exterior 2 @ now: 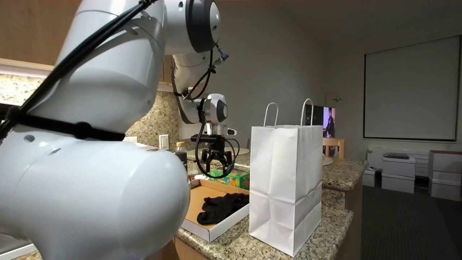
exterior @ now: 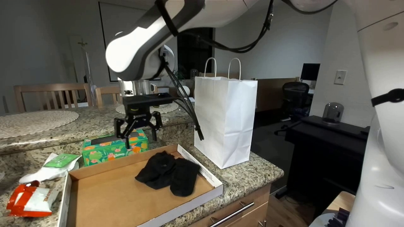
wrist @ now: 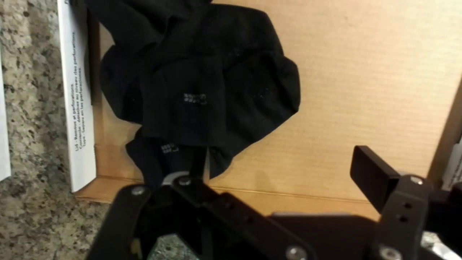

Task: Put the socks in the bag

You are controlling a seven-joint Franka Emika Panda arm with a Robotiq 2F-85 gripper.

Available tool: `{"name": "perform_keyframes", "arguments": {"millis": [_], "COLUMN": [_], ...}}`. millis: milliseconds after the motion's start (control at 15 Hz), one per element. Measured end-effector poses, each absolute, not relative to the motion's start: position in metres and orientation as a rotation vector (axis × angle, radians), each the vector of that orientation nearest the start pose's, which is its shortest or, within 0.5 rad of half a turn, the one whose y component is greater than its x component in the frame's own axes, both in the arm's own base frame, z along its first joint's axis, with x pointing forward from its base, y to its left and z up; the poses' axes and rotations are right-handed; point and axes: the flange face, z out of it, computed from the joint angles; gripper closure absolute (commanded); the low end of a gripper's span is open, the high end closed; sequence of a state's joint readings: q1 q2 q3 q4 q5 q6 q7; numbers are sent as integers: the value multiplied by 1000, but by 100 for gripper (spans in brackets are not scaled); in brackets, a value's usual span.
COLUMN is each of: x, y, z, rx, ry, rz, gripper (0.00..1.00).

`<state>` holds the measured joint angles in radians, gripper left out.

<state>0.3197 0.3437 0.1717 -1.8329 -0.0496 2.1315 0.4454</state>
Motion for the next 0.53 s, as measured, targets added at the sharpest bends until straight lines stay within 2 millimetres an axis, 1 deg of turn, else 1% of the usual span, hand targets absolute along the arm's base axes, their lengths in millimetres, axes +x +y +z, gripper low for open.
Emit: {"name": "perform_keyframes", "arguments": {"millis": [133,200,333,533], "x": [567,569,569,563], "y": [268,261,252,244], "z": [333,324,303,269], "rx": [-3122,-3105,-3075,-3057], "ry": [-10,32,94,168], "rz": [88,99,124,120], "gripper": [0,0,0,0]}}
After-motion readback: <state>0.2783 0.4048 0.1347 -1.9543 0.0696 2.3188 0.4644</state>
